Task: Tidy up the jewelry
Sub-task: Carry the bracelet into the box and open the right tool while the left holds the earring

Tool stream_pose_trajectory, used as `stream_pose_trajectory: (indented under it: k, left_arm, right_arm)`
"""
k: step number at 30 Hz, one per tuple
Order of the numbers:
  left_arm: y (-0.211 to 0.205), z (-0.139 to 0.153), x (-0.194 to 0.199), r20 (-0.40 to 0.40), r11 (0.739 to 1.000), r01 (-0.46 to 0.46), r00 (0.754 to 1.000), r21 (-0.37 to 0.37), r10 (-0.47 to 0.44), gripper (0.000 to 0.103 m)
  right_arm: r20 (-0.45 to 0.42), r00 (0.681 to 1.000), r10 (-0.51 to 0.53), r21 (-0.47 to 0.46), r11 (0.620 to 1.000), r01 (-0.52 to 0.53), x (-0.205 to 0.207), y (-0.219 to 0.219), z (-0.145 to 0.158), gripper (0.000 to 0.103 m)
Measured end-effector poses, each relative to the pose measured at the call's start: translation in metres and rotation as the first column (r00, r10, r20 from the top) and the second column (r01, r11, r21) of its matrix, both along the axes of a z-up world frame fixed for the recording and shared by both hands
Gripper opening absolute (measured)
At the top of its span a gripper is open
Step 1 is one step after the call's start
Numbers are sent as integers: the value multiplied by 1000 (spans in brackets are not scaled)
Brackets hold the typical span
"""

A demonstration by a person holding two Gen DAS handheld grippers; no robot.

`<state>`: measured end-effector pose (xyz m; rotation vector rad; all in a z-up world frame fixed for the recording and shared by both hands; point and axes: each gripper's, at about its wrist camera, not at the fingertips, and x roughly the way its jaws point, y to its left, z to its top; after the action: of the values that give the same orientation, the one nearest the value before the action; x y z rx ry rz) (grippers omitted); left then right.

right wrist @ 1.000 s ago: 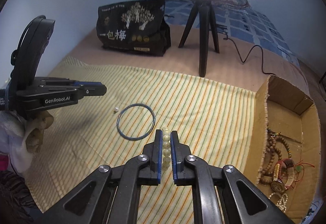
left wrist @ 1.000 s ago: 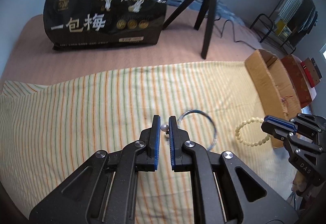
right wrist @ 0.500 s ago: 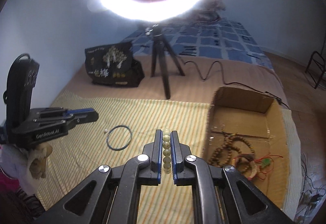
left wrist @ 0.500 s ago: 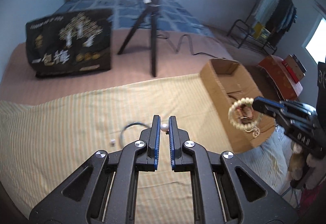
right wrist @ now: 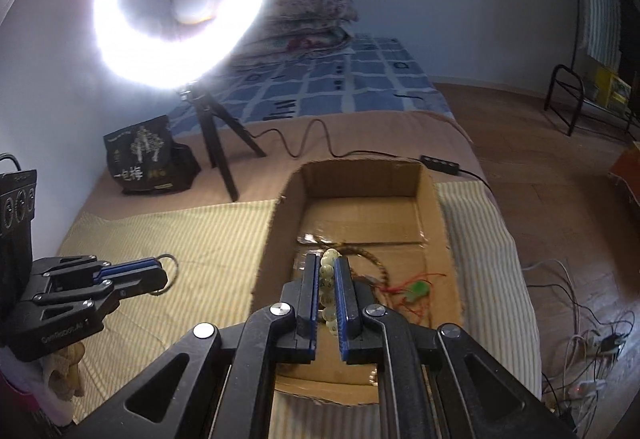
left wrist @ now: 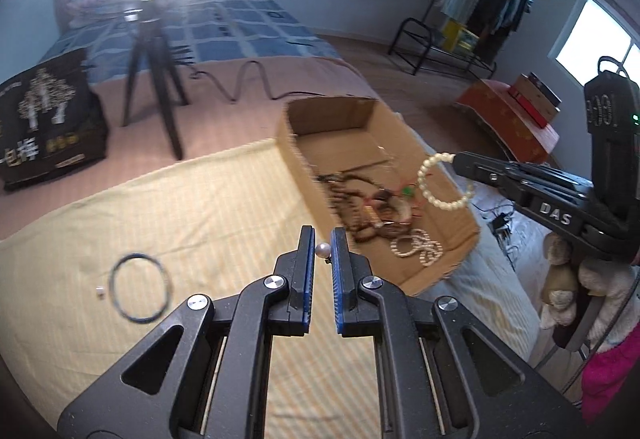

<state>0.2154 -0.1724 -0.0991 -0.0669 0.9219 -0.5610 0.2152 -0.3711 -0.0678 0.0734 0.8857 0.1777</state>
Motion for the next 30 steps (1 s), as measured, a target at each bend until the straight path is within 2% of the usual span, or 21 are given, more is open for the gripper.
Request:
stream_pose_trajectory:
  k: [12,22,23,24,25,30]
  left_arm:
    - [-57,-16,-5,-30,997,79,996,-12,-79,6]
    - [-74,-28,-1,-56,995,100,993,-2,-100,6]
    - [-74,-28,-1,-54,995,97,994,0,-97,6]
    - [-74,-28,0,-54,996,94,994,6,-93,6]
    - [-73,-29,1,-59,996,92,994,13,-91,6]
    - [-68,-31,2,-57,996,83,995,26,-82,6]
  right_arm:
    - [-51,997,-60,13,998,61,1,-34,-19,5]
    - [-79,995,-59,-4,998,59,2,-35,-28,7]
    - [-78,995,-60,-6,998,60,2,-35,-28,9]
    - [-76,995,-64,-12,998,64,2,-34,-27,22]
    - [-71,995,-71,-19,997,69,2,-33,-26,30]
    - [-60,995,-86,-21,996,85,1,-34,-22,31]
